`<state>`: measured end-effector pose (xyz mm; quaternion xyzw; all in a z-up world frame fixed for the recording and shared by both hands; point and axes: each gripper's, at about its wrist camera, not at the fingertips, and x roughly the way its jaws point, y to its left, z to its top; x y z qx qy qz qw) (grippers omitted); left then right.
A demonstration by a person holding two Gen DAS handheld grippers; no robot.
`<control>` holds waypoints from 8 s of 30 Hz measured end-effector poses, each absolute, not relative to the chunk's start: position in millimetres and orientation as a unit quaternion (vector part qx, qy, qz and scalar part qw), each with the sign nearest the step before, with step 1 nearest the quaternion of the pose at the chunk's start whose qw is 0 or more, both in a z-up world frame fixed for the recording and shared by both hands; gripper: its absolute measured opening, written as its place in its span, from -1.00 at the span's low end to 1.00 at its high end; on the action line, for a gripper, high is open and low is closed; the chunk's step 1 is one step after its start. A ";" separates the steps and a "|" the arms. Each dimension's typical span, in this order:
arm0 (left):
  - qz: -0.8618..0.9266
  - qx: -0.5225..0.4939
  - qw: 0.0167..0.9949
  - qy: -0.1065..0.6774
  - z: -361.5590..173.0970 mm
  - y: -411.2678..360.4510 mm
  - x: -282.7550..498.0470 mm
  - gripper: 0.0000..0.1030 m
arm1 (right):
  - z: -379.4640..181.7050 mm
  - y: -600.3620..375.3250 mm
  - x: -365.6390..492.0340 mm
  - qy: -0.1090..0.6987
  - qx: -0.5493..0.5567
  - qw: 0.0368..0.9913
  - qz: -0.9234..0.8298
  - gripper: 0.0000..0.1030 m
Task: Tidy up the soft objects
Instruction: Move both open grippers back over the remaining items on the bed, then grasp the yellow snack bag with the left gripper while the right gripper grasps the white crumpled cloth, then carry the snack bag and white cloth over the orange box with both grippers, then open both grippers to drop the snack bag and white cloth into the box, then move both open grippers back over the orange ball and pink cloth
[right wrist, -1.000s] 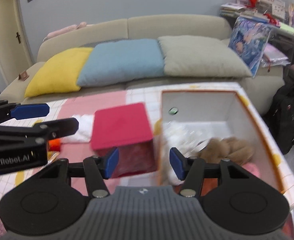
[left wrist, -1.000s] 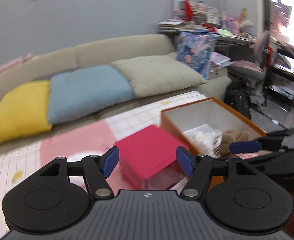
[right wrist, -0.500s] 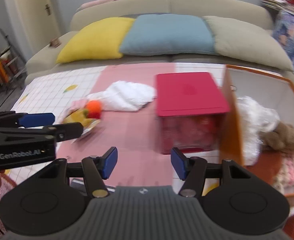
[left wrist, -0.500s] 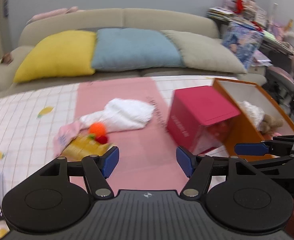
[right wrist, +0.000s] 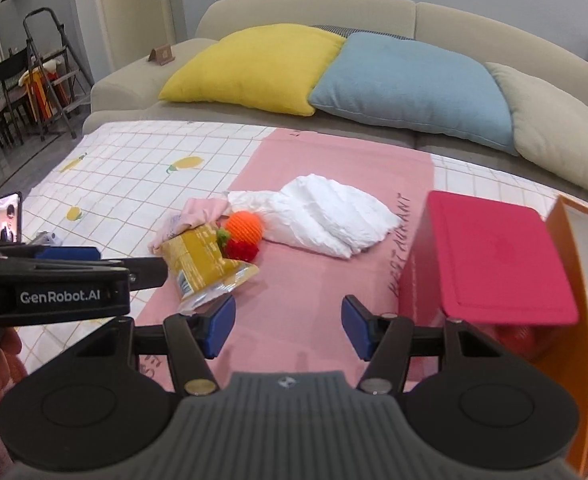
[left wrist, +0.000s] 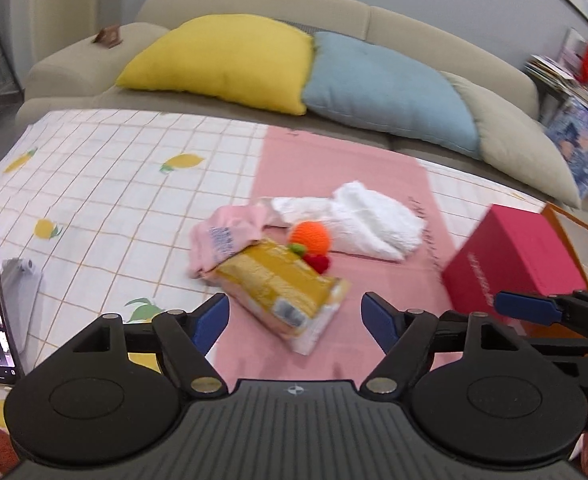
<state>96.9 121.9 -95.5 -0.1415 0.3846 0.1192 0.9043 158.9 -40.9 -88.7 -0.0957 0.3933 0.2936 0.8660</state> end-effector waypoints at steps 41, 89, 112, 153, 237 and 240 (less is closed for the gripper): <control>0.158 -0.276 0.827 0.465 -166.9 159.2 184.9 0.86 | -162.2 34.9 252.2 0.347 -0.259 0.847 0.308 0.73; 0.091 -0.262 0.851 0.447 -134.5 130.5 95.4 -0.10 | -110.0 -57.9 185.1 0.467 0.016 0.841 0.274 -0.82; -0.023 -0.236 0.906 0.351 -32.5 57.3 61.1 -0.10 | -32.8 -179.0 115.4 0.389 0.082 0.887 0.236 -0.82; -0.223 0.065 0.868 0.439 -54.2 -182.2 268.3 -0.12 | -88.7 -358.1 273.6 0.458 0.146 0.872 0.096 -0.82; 0.025 -0.148 0.903 0.402 -71.6 98.5 72.4 0.24 | -76.1 -131.1 114.2 0.365 -0.044 0.907 0.203 0.60; 0.041 -0.155 0.903 0.400 -75.2 114.9 65.3 0.24 | -80.0 -107.6 111.8 0.369 -0.068 0.892 0.252 0.50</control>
